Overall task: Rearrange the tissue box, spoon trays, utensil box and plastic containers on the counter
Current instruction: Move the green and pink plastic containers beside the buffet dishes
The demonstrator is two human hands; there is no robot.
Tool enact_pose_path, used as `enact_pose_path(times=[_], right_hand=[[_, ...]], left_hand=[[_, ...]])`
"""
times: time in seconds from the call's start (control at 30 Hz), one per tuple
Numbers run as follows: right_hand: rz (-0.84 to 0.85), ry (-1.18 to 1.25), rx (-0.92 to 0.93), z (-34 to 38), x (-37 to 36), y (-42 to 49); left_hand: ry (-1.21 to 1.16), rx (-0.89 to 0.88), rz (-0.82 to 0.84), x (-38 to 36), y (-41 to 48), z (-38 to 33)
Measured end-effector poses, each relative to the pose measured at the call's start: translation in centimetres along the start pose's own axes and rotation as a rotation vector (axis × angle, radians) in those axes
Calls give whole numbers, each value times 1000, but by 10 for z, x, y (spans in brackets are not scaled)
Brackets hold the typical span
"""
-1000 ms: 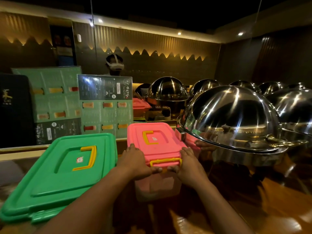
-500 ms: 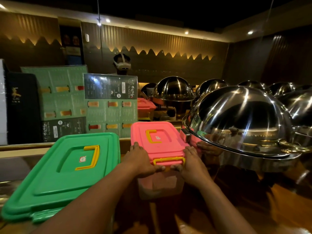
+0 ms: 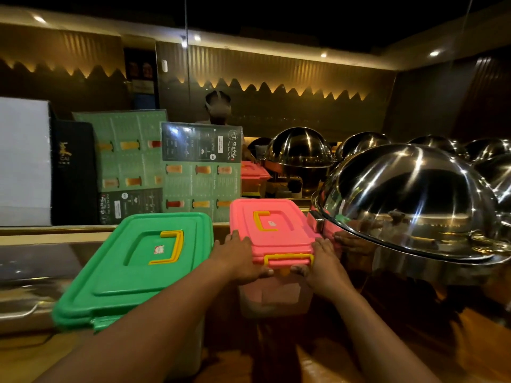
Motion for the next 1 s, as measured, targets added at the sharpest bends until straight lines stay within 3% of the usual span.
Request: enact_pose_path(times=[0.23, 0.33, 0.5, 0.73, 0.83, 1.0], right_hand=[[-78, -150, -58, 0, -2, -12], [-126, -170, -76, 10, -3, -29], [-190, -51, 12, 51, -3, -73], [73, 221, 243, 147, -26, -151], [177, 181, 193, 164, -48, -173], [113, 90, 122, 173, -59, -191]], left_hand=[[-30, -142, -216, 28, -68, 2], [-44, -94, -273, 44, -112, 22], [-74, 62, -204, 44, -176, 89], [-96, 135, -126, 27, -224, 155], [-162, 114, -96, 21, -237, 175], [-326, 9, -168, 9, -238, 185]])
Point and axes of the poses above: each hand's wrist, its own y-axis towards the middle knuckle, its own x-axis out of the back of the hand, z = x × y, the point moved 4 cm from there along y, towards the middle knuckle, and after that the axes turned 15 degrees about -x, right-handed, at the moved point
